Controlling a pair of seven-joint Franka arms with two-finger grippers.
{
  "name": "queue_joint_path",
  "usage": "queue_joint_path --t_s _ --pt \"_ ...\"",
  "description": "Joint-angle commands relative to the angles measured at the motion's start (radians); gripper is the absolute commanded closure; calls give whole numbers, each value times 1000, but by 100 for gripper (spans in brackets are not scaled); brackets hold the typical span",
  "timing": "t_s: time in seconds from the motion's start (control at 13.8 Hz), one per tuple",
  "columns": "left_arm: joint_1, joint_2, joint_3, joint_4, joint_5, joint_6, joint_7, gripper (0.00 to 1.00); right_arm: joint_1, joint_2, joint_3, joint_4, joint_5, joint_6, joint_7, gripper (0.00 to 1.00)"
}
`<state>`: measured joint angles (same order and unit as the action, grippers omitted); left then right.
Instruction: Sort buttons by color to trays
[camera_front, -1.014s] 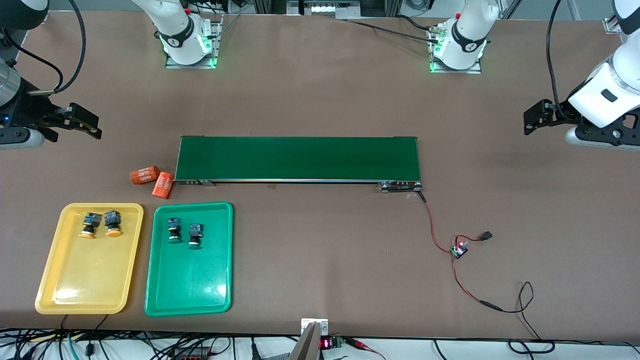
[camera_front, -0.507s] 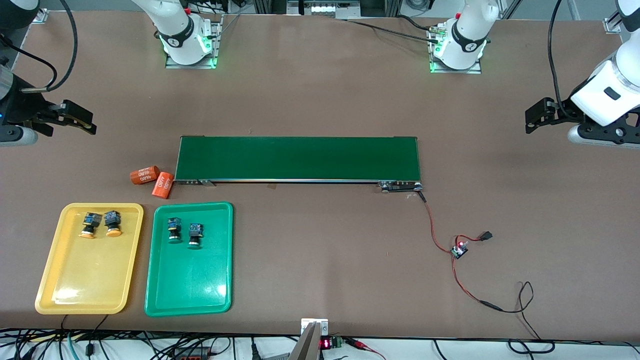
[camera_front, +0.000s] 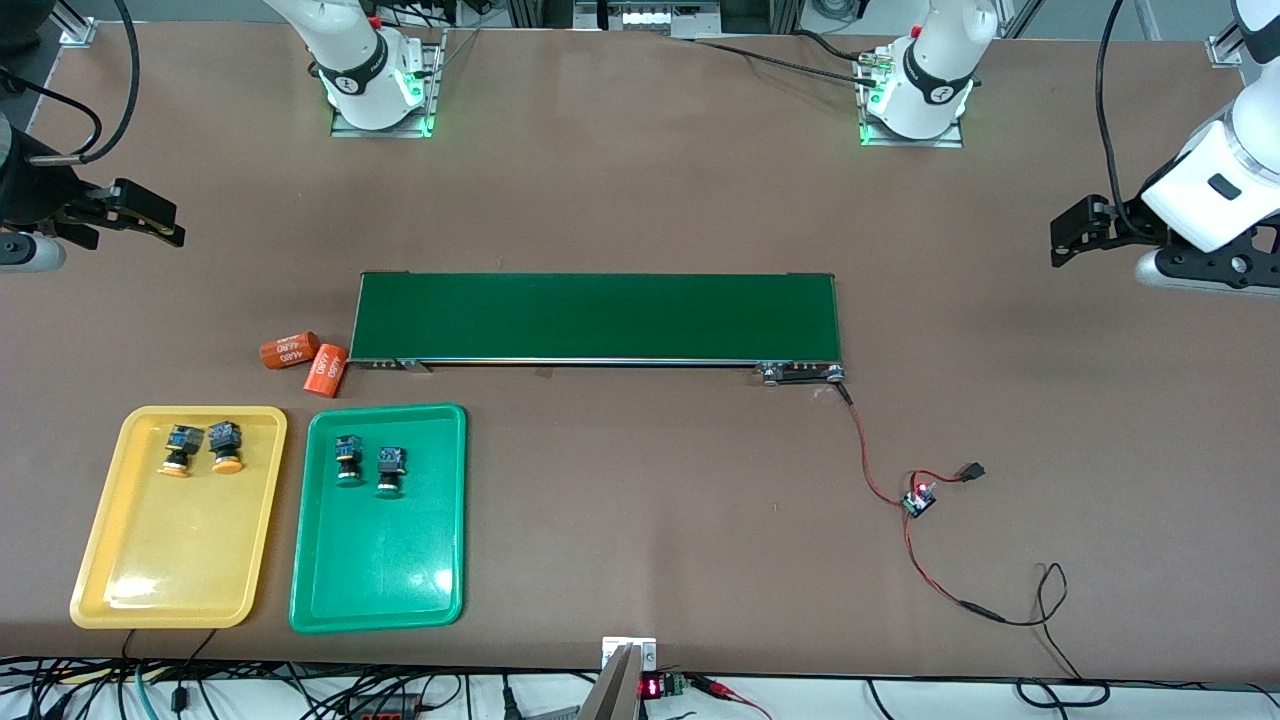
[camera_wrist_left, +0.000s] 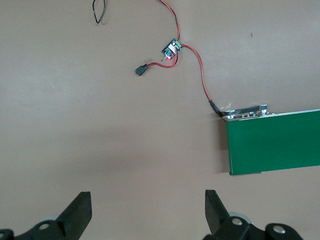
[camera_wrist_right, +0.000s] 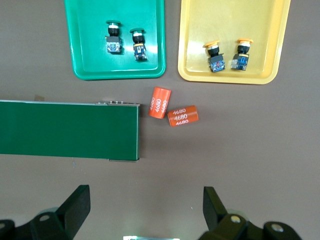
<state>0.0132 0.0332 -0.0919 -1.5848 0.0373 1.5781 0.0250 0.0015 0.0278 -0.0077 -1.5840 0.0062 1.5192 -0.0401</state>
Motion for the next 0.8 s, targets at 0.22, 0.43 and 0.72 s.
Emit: queue_joint_path --t_s 0.22,0.43,0.72 --pt "-3 13 1 35 -11 -26 6 0 -6 -16 5 7 0 -22 5 0" --pt "-3 13 1 35 -11 -26 6 0 -6 -14 5 10 0 -22 5 0" --pt "-3 13 1 35 -13 -26 6 0 -6 -14 5 10 0 -22 3 0"
